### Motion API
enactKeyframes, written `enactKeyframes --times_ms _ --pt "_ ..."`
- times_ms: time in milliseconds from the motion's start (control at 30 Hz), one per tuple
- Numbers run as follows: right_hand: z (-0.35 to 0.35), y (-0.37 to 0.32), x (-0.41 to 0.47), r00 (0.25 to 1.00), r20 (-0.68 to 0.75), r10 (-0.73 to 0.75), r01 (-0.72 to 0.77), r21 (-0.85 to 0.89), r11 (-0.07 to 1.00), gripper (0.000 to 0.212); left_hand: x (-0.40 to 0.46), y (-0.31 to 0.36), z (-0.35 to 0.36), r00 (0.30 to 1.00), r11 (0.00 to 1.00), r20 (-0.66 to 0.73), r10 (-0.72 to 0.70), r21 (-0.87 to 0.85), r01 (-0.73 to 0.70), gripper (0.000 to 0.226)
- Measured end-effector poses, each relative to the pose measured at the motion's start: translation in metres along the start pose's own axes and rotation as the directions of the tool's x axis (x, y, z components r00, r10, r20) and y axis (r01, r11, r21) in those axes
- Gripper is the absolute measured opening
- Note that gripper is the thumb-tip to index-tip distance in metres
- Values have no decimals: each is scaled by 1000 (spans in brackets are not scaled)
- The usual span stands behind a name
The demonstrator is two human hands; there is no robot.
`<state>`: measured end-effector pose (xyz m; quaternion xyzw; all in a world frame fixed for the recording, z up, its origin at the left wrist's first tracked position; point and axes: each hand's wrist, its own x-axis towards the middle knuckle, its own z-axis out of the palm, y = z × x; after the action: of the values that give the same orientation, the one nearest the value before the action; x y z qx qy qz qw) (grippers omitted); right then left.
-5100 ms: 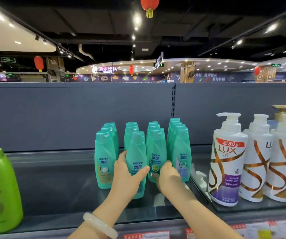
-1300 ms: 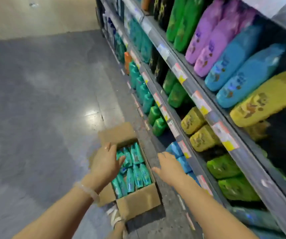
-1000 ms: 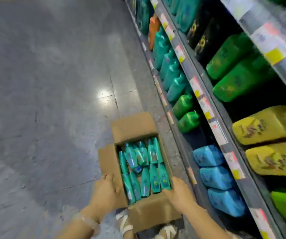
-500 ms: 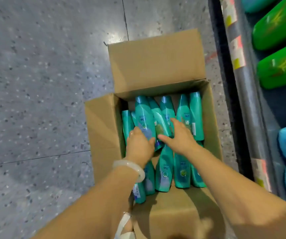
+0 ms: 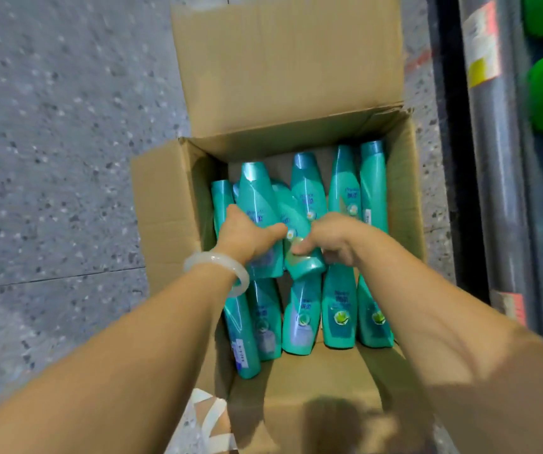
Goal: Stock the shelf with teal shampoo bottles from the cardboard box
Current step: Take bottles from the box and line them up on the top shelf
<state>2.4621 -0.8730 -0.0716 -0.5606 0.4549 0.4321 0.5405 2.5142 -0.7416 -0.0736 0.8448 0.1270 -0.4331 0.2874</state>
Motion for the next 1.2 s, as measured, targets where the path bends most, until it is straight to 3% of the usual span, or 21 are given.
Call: enactKeyframes --times_ms 67,100,233,367,500,667,767,833,1000,1200 --pt "3 23 -27 988 153 4 -37 219 975 20 -23 -7 -10 999 976 6 -48 -214 48 70" --pt "6 35 -43 981 195 -22 -40 307 951 20 -38 -8 -16 998 954 15 -56 -295 58 67" --pt "8 57 -118 933 260 -249 62 565 823 52 -119 6 -48 999 905 31 43 -425 -26 45" --pt "-19 34 -219 867 131 -481 269 690 672 68 -209 57 -88 954 858 71 291 -460 -228 44" --pt "-54 -7 -340 771 -61 -634 483 706 519 77 -297 133 -131 854 752 67 516 -513 -414 56" --pt "-78 -38 -504 584 -315 -749 751 558 351 72 -403 222 -194 651 600 140 746 -564 -567 82" --pt "-77 -43 -590 463 -421 -780 849 463 254 82 -473 262 -232 478 485 171 861 -557 -674 77" --pt "-71 -43 -648 396 -497 -772 890 416 189 77 -523 286 -256 376 408 176 910 -545 -732 79" --pt "-52 -28 -782 228 -634 -739 959 276 60 71 -646 328 -306 109 224 243 964 -520 -824 74" --pt "-32 16 -905 17 -758 -652 998 52 -35 70 -764 346 -318 -115 78 300 947 -564 -822 66"
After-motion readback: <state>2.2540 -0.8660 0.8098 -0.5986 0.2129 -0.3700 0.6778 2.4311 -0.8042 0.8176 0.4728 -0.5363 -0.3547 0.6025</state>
